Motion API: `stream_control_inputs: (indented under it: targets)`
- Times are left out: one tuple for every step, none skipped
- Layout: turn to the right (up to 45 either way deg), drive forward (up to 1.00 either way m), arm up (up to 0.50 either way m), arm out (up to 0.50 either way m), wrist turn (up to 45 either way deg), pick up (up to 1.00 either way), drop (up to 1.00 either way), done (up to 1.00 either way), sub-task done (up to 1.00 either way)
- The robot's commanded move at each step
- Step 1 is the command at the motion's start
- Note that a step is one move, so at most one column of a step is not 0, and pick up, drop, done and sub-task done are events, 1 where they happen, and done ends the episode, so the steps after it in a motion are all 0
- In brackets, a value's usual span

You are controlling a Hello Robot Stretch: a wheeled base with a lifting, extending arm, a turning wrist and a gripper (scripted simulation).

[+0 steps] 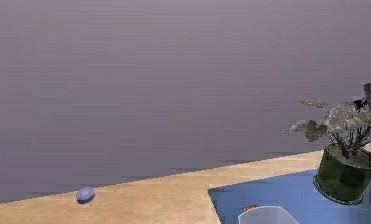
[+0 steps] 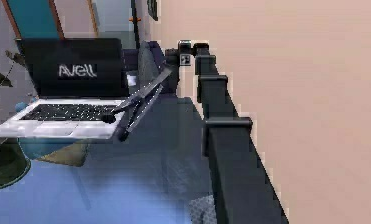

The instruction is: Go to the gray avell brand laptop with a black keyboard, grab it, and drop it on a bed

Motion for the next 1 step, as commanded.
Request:
stream_control_inputs:
  targets:
    - [0.0, 0.00, 0.00, -0.48, 0.0, 0.00, 0.00, 0.00, 0.00]
